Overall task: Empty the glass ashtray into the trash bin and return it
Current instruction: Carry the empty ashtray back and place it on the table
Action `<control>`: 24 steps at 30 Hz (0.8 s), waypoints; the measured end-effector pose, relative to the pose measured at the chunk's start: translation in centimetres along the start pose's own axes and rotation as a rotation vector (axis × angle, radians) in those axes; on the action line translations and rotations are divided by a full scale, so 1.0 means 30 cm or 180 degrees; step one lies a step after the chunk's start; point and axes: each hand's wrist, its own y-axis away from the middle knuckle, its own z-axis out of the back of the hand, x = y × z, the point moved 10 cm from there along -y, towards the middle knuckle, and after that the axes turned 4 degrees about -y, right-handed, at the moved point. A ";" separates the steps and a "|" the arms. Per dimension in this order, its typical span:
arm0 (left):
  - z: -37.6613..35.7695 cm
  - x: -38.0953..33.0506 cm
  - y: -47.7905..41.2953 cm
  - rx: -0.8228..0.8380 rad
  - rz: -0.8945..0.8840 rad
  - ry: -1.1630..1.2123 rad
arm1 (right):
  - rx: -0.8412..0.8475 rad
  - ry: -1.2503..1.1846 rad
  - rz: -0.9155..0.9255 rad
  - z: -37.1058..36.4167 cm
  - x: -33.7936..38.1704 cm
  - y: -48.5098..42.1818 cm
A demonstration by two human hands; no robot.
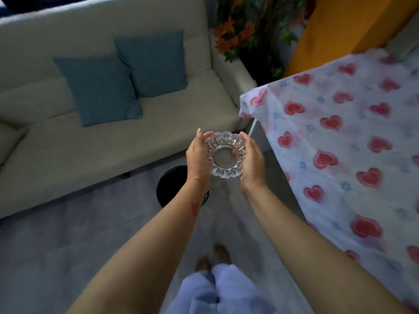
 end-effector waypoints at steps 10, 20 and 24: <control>-0.371 0.086 0.219 0.1132 0.0135 -0.0591 | -0.0854 -0.0223 0.0264 0.416 0.190 0.146; -0.796 0.178 0.560 0.2226 -0.0027 -0.1148 | -0.1827 -0.0833 0.0383 0.883 0.290 0.319; -0.985 0.247 0.702 0.2526 -0.0035 -0.1338 | -0.2249 -0.1203 0.0370 1.115 0.289 0.355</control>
